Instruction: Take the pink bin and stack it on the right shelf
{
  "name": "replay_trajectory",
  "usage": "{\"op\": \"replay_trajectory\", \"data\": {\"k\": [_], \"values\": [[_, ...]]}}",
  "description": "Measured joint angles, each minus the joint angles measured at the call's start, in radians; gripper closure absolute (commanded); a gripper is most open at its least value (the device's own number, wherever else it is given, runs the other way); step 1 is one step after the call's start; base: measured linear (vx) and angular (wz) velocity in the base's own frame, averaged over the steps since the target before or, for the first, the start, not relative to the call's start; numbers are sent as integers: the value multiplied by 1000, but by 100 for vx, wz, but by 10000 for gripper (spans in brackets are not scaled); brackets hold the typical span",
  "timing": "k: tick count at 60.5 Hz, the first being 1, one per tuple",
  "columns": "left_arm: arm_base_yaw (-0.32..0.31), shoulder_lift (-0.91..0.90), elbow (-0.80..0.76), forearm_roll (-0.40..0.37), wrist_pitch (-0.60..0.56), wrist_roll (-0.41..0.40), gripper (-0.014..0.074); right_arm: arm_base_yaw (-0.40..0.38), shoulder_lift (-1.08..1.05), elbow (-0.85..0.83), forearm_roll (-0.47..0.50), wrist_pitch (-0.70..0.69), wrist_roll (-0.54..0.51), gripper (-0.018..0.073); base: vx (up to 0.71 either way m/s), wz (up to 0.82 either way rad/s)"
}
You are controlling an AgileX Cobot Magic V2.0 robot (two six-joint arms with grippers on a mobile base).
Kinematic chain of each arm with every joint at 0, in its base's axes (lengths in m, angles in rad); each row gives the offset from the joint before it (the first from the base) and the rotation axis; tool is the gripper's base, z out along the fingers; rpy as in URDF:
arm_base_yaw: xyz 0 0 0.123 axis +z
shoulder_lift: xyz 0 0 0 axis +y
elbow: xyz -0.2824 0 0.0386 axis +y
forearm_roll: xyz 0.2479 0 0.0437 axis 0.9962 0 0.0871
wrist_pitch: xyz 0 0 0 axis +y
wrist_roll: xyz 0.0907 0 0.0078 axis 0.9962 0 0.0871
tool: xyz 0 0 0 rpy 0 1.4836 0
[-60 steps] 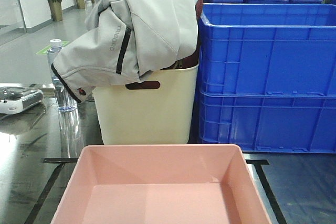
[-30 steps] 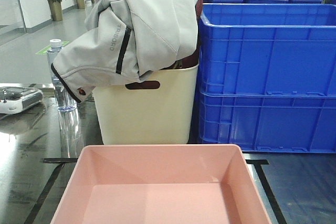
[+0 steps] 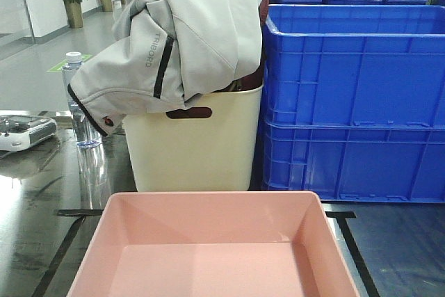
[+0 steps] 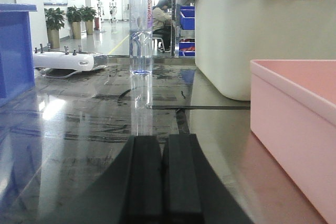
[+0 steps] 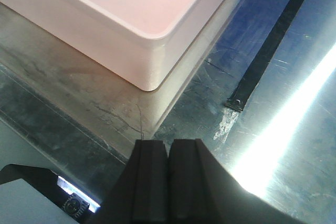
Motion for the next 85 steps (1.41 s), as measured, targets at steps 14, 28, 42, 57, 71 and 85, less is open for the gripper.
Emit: {"op": "replay_trajectory", "data": {"k": [14,28,42,57,71,85], "values": [[0,0,1,-2,0,-1,600,0,0,0,-1,0,0,568,0,0],[0,0,1,-2,0,-1,600,0,0,0,-1,0,0,568,0,0],[0,0,1,-2,0,-1,600,0,0,0,-1,0,0,568,0,0],[0,0,1,-2,0,-1,599,-147,-135,104,-5,-122,-4,568,0,0],[0,0,1,-2,0,-1,599,-450,-361,355,-21,-493,-4,568,0,0],[0,0,1,-2,0,-1,599,-556,-454,510,-19,-727,48,568,0,0]]}}
